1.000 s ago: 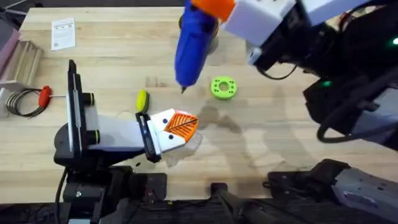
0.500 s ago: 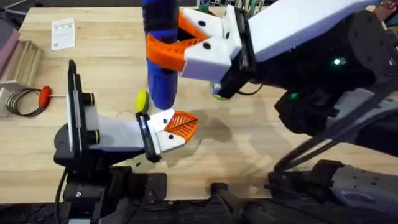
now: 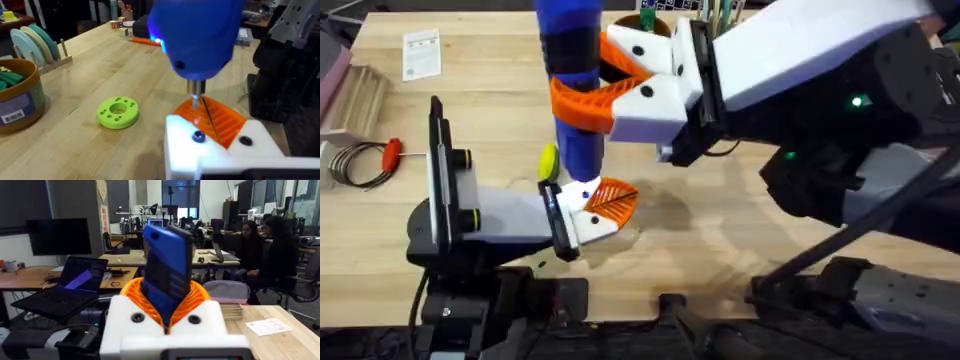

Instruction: Pick up the gripper from the table and insert it into the empty holder that is missing its gripper. Then pick up a screw, insert it into the mounting hole, and use the screwdriver to tighten it. Finally, clean up the table by picking up the vegetable and placing it into the bucket.

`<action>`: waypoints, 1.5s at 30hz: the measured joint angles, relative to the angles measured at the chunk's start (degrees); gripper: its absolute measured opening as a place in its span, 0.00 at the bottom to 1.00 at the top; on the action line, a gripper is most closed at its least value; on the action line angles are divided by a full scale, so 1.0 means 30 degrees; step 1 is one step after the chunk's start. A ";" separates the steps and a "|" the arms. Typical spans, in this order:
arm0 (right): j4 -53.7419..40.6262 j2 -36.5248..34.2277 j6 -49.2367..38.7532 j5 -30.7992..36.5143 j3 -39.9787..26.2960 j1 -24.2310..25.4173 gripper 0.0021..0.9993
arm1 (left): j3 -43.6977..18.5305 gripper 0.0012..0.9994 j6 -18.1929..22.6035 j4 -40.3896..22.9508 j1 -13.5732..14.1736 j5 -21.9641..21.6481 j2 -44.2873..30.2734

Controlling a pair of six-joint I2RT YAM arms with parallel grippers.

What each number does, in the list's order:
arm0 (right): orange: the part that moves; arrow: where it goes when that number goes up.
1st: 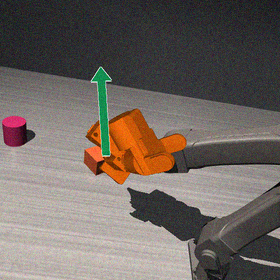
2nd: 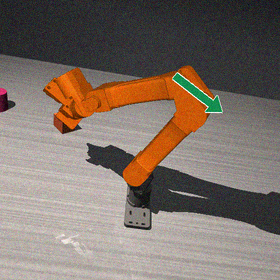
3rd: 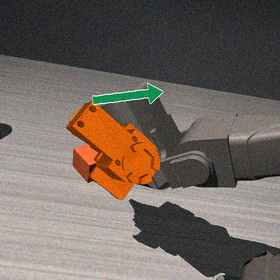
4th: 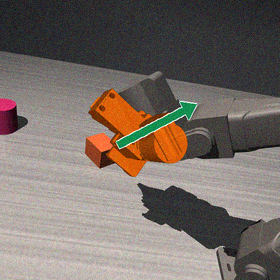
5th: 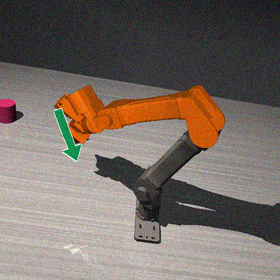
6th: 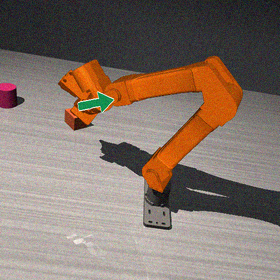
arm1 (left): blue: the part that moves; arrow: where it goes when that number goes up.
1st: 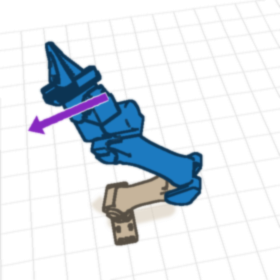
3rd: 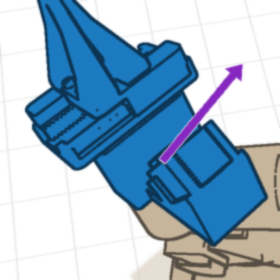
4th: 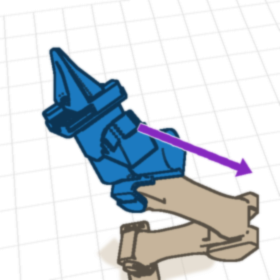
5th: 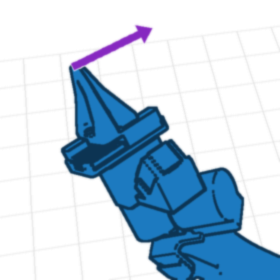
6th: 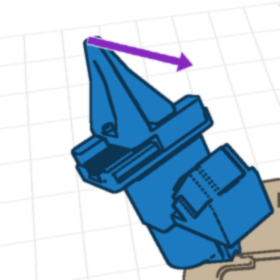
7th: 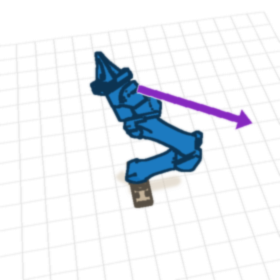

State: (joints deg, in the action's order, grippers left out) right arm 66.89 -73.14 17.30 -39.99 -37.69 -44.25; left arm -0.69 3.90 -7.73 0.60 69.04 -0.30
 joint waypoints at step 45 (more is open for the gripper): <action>0.0170 -0.1246 -0.0216 -0.0626 0.0000 -0.0372 0.02 | 0.0000 0.01 -0.0007 -0.0005 0.0000 -0.0007 -0.0003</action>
State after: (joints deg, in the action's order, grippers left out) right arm 67.40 -76.88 16.65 -41.87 -37.69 -45.36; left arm -0.69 3.88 -7.74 0.60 69.01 -0.30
